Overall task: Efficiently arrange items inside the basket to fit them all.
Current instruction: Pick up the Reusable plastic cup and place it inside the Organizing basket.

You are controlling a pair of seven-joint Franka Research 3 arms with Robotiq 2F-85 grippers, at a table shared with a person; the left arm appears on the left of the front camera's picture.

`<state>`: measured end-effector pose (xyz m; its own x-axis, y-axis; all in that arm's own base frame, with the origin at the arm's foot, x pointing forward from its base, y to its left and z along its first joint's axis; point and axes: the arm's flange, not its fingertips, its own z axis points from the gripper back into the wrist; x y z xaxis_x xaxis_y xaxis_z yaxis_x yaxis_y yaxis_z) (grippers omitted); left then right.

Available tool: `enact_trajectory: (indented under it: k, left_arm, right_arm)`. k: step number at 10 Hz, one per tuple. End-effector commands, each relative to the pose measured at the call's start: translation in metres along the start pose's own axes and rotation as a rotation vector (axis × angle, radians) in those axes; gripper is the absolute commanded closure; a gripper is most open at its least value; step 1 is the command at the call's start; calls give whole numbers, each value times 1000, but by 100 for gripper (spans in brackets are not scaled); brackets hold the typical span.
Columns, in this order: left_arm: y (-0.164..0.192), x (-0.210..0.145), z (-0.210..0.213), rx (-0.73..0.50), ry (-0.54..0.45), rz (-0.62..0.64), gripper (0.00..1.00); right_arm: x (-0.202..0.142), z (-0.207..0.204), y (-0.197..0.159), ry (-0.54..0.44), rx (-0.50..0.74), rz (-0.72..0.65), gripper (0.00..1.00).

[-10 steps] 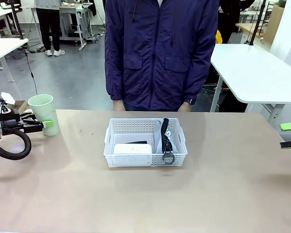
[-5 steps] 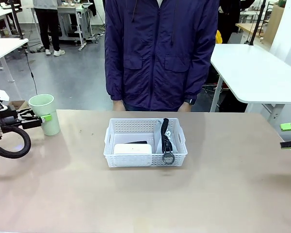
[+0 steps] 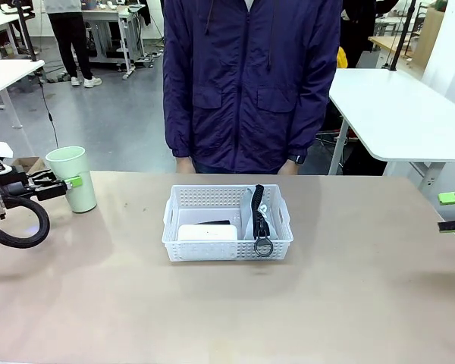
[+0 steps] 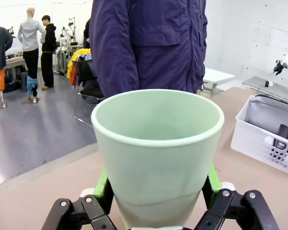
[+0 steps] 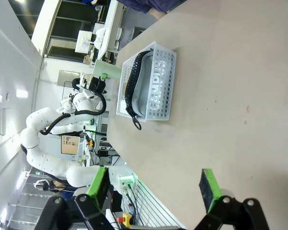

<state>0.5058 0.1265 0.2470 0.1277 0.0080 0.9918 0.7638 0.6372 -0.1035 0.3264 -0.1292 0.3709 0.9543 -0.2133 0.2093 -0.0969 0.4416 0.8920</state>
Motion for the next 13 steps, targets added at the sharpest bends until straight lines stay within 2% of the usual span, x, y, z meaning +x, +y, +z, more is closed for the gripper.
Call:
enact_trajectory:
  k: [1, 2, 3, 4, 5, 6, 7, 9, 10, 11, 12, 13]
  left_arm:
    - [4, 1, 0, -5, -6, 28, 100]
    - [3, 0, -1, -3, 2, 29, 100]
    - [2, 4, 3, -6, 0, 39, 70]
    - [-2, 12, 9, -38, 41, 121, 70]
    - [-14, 27, 20, -111, 93, 274, 100]
    - [-33, 44, 40, -175, 115, 370, 70]
    - [-56, 56, 65, -236, 95, 365, 100]
    - [-97, 62, 114, -345, 67, 226, 100]
    - [-105, 58, 122, -355, 35, 163, 70]
    - [-102, 56, 119, -349, 30, 180, 70]
    - [-94, 57, 113, -308, -15, 230, 100]
    - [-69, 60, 104, -269, -57, 304, 24]
  right_arm:
    - [0, 0, 5, -7, 11, -13, 0]
    - [0, 0, 5, -7, 11, -13, 0]
    - [0, 0, 5, -7, 11, -13, 0]
    - [0, 0, 5, -7, 11, -13, 0]
    - [0, 0, 5, -7, 11, -13, 0]
    - [0, 0, 5, -7, 11, -13, 0]
    - [0, 0, 5, -7, 11, -13, 0]
    - [0, 0, 5, -7, 11, -13, 0]
    - [0, 0, 5, -7, 11, -13, 0]
    - [0, 0, 5, -7, 11, -13, 0]
    - [0, 0, 5, -7, 11, -13, 0]
    - [0, 0, 5, -7, 11, -13, 0]
